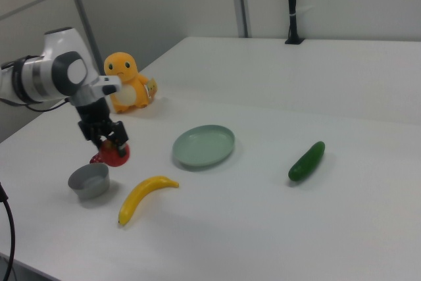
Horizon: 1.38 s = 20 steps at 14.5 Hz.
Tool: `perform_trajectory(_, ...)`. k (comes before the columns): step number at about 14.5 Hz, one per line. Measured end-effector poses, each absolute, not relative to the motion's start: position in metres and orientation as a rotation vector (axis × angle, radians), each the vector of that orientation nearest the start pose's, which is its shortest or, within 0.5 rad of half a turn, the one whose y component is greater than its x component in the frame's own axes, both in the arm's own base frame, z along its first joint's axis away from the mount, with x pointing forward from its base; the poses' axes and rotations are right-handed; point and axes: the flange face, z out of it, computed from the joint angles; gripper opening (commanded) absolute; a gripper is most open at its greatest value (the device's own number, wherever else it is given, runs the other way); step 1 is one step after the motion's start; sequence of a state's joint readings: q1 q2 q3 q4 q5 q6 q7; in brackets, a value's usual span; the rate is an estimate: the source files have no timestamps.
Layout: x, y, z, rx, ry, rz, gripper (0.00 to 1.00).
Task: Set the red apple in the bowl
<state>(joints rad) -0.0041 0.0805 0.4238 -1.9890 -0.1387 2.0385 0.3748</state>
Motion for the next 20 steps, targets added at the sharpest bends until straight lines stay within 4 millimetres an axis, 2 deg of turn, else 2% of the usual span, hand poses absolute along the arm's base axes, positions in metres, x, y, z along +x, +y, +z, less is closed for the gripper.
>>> perform_trajectory(4, 0.495, 0.276, 0.421, -3.207, -0.314, -0.01, 0.51)
perform_trajectory(6, 0.485, 0.294, 0.418, -3.199, -0.366, -0.002, 0.52)
perform_trajectory(8, 0.473, 0.314, 0.406, -3.195, -0.39, 0.034, 0.55)
perform_trajectory(9, 0.471, 0.32, 0.399, -3.195, -0.389, 0.057, 0.69)
perform_trajectory(10, 0.47, 0.324, 0.39, -3.194, -0.383, 0.082, 0.93)
perform_trajectory(11, 0.47, 0.329, 0.379, -3.194, -0.353, 0.117, 1.0)
perform_trajectory(12, 0.473, 0.332, 0.371, -3.193, -0.325, 0.138, 1.0)
perform_trajectory(14, 0.477, 0.333, 0.37, -3.187, -0.311, 0.143, 1.0)
perform_trajectory(18, 0.483, 0.335, 0.379, -3.18, -0.28, 0.112, 1.0)
perform_trajectory(20, 0.486, 0.333, 0.391, -3.182, -0.249, 0.074, 1.0)
